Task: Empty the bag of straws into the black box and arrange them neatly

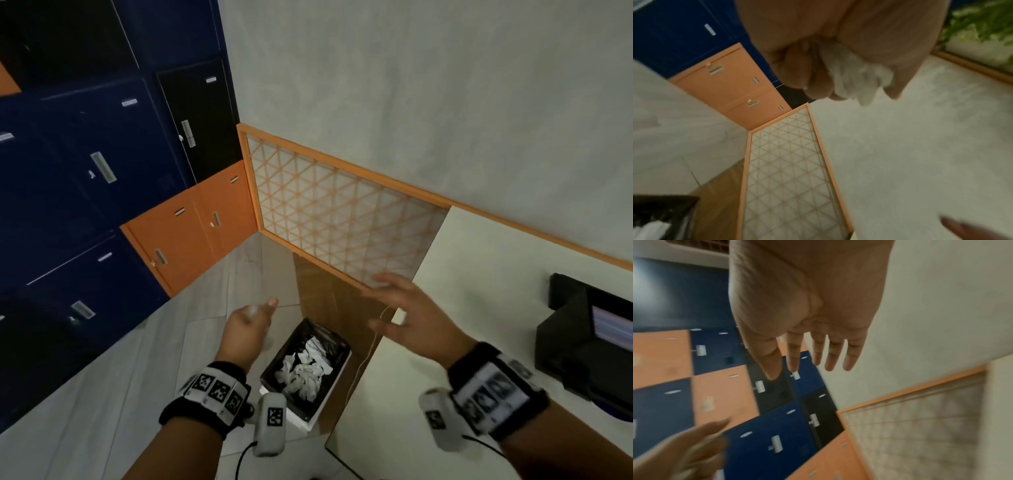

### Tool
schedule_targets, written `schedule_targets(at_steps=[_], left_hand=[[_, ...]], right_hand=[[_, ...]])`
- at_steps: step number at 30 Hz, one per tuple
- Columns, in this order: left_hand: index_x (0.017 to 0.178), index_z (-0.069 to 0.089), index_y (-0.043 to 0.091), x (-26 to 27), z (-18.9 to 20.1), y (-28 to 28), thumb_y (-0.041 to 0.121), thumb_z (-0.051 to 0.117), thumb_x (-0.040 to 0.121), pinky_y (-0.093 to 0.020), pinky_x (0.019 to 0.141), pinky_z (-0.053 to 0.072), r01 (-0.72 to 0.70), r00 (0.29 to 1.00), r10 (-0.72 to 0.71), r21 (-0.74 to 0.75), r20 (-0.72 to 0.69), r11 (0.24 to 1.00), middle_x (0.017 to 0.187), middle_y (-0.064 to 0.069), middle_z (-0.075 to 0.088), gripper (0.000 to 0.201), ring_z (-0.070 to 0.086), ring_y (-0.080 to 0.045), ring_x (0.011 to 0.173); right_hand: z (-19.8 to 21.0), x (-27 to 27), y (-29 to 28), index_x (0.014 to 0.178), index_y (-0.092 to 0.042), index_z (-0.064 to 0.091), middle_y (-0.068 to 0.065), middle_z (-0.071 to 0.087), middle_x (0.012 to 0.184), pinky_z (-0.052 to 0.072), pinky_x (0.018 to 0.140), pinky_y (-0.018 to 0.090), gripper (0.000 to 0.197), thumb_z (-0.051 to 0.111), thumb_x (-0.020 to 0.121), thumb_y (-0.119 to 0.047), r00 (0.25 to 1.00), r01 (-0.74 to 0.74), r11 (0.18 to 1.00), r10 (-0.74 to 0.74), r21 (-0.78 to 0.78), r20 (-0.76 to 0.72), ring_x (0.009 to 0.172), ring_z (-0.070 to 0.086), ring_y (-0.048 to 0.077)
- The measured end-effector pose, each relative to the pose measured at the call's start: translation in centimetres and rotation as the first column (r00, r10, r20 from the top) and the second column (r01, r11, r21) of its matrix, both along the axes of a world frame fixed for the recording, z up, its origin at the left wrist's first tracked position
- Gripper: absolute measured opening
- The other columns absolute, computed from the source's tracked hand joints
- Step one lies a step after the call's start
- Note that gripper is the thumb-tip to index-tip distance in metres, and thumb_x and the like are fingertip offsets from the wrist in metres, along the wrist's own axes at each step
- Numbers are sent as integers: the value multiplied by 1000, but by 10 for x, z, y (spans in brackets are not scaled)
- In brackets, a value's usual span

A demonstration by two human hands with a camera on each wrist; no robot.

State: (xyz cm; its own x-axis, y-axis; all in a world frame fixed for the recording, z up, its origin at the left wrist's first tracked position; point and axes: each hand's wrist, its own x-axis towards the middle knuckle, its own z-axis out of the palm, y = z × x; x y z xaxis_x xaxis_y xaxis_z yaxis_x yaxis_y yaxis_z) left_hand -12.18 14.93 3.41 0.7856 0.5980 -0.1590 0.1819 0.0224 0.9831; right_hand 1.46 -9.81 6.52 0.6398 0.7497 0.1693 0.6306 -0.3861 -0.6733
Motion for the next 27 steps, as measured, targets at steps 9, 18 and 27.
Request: schedule_targets(at_steps=[9,18,27], left_hand=[[99,50,39,2,-63,16,41,54,78,-29,88,42,608,779,-508,242,-368,756,105,5,45,21,49,-15,100],[138,36,41,71,-92,18,35,73,76,-31,109,25,615,787,-442,498,-430,611,147,-1,23,73,25,-22,133],[144,10,45,106,-147,17,45,56,86,-59,109,4,862,462,-171,395,-870,318,154,-3,-22,74,-6,-44,138]], right_hand=[[-24,-28,-141,104,-62,54,-38,42,122,49,84,16,46,77,68,-44,897,425,899,-434,-110,-79,110,50,-4],[-13,-42,-188,94,-75,48,-59,34,105,42,70,-4,84,82,65,-4,784,544,788,-599,-287,-160,92,61,7],[-27,-61,-207,92,-71,52,-56,39,105,40,70,-6,84,83,62,1,677,629,730,-683,-267,-274,99,51,-12]])
